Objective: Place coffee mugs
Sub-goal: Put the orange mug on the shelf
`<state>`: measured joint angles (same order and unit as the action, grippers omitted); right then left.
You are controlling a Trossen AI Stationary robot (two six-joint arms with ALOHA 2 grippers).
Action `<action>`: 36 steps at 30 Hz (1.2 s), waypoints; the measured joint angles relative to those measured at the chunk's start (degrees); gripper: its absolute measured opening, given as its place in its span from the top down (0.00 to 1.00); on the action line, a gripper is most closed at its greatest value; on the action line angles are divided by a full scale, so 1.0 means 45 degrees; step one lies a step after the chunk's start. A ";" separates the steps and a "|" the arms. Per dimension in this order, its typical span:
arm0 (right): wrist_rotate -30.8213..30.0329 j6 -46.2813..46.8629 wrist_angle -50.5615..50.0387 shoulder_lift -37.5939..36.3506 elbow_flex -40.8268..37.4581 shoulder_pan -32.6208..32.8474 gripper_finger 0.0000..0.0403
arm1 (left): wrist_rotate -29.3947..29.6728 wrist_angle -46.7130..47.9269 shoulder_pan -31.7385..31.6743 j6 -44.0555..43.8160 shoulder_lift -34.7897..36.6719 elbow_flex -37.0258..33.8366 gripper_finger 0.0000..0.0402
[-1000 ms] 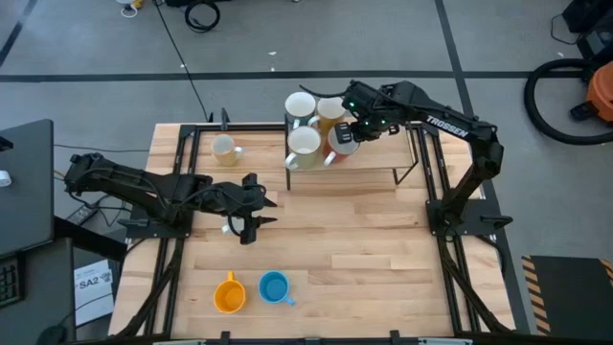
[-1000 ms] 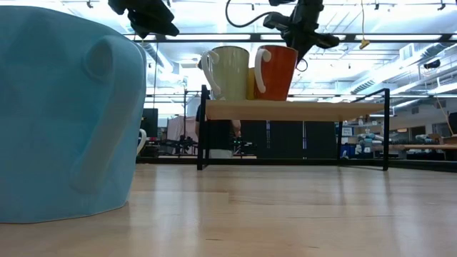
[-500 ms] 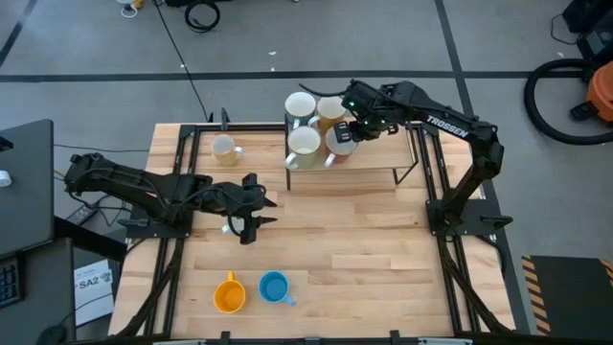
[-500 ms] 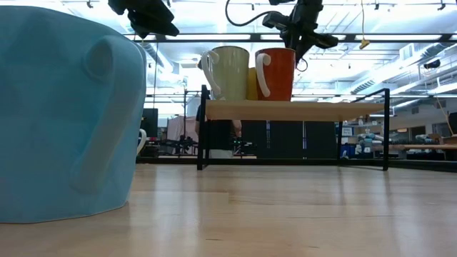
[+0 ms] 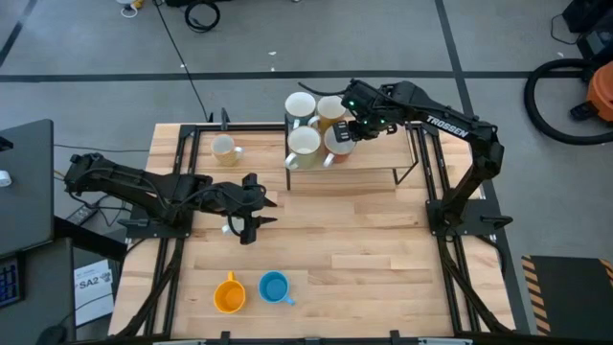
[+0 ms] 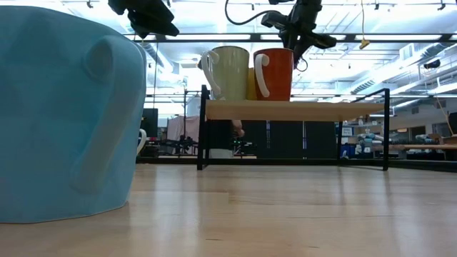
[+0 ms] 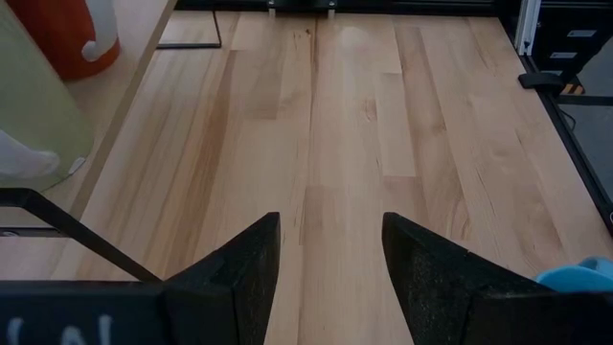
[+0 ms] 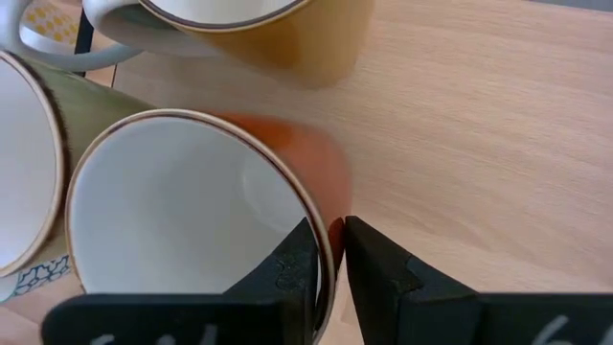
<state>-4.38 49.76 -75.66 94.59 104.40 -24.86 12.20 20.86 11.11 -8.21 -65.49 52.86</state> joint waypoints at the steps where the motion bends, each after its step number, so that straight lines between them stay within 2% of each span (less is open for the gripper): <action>1: 0.0000 -0.0003 0.0000 0.0000 0.0000 0.0000 0.85 | 0.0001 -0.0001 -0.0005 0.0000 0.0000 0.0000 0.52; 12: 0.0002 0.0000 0.0063 0.0000 0.0000 -0.0015 0.84 | -0.0004 0.0000 -0.0001 0.0000 0.0000 0.0000 0.52; 26: -0.0062 0.0000 0.0119 -0.0034 0.0000 -0.0096 0.72 | 0.0001 0.0000 -0.0005 0.0000 0.0000 0.0000 0.52; 36: -0.0044 0.0000 0.0355 -0.0034 0.0000 -0.0131 0.72 | 0.0001 0.0000 -0.0005 0.0000 0.0000 0.0000 0.52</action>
<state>-4.58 49.76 -74.06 94.43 104.40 -25.45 12.21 20.86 11.09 -8.21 -65.49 52.86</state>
